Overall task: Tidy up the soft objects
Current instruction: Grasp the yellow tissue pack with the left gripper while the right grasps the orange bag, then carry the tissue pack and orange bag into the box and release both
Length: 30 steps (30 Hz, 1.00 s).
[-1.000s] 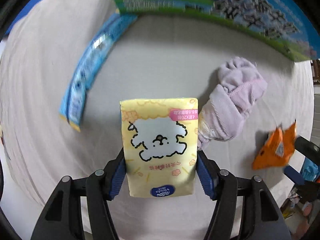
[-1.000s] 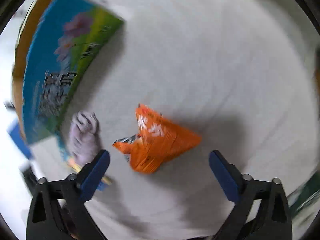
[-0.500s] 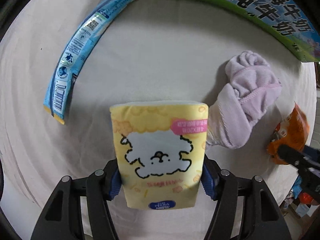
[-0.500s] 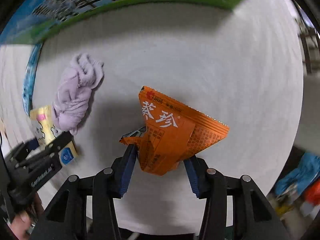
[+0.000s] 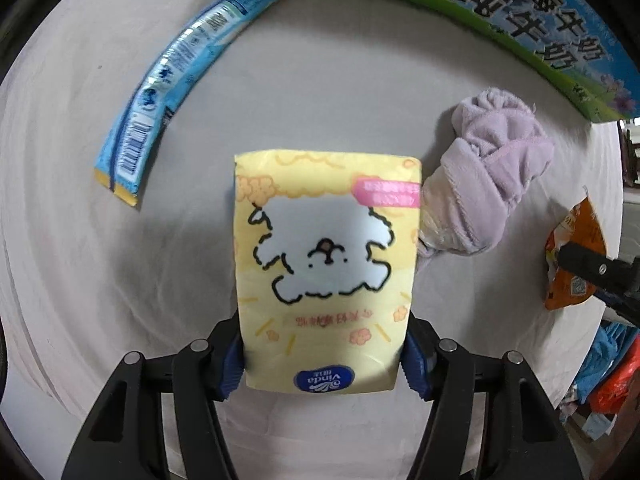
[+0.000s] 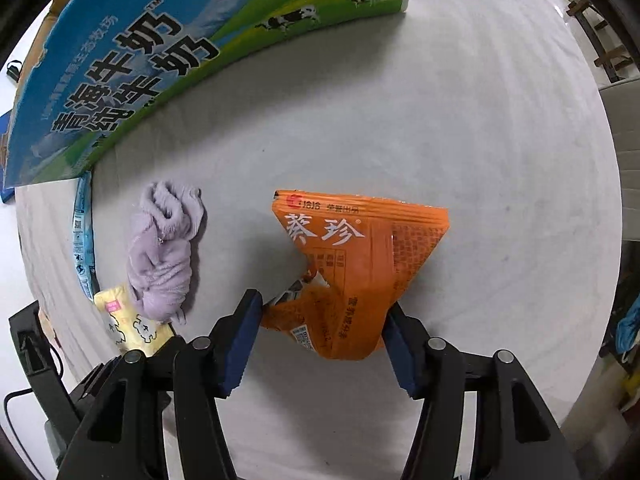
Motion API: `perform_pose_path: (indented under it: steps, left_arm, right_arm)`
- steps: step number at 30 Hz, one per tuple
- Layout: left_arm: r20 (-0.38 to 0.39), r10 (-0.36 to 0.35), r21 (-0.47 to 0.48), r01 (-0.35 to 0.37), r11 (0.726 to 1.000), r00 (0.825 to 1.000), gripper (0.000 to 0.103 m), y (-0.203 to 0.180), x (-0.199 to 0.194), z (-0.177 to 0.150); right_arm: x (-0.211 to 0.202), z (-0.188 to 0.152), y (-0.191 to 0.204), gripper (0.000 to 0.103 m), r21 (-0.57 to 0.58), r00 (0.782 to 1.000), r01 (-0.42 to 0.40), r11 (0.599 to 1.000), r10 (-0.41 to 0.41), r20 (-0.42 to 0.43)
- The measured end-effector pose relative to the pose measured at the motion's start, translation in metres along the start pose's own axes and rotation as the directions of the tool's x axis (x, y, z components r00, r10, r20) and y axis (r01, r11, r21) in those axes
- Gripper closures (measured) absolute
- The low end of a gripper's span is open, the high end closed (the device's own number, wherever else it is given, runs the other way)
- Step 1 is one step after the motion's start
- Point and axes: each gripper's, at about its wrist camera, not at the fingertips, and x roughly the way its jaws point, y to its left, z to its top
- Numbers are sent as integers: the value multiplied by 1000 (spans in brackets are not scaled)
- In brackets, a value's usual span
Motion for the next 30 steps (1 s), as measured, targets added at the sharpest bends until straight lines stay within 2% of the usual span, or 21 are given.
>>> perform_pose_path:
  steps: [6,14,19,23,29,30]
  left_arm:
    - [56,-4,-3,5,1000,998,42,10,-40,-35]
    - [137,-31,27,27,999,990,42,5,-94,-59]
    - [194,-82,55,73,996,978,42,11,-137,-49]
    - [260,-120,86,101,991,958,42,-1,-185,-36]
    - [357,-145,131,104,986,923,42,-20,-237,18]
    - [369,-142,136,98,986,918,42,-23,-243,39]
  right_arm:
    - [-6,-10,17,51,-52,1000,15,999,-15,-4]
    - [-37,-29,34,54,-141,1000,-3,990,6,26]
    - [-75,-28,31,55,-178,998,-46,983,55,43]
    - [-113,-20,48,56,-212,991,-74,975,95,92]
    - [-179,15,68,56,-246,969,-100,964,151,197]
    - [-184,22,73,56,-248,966,-98,964,152,211]
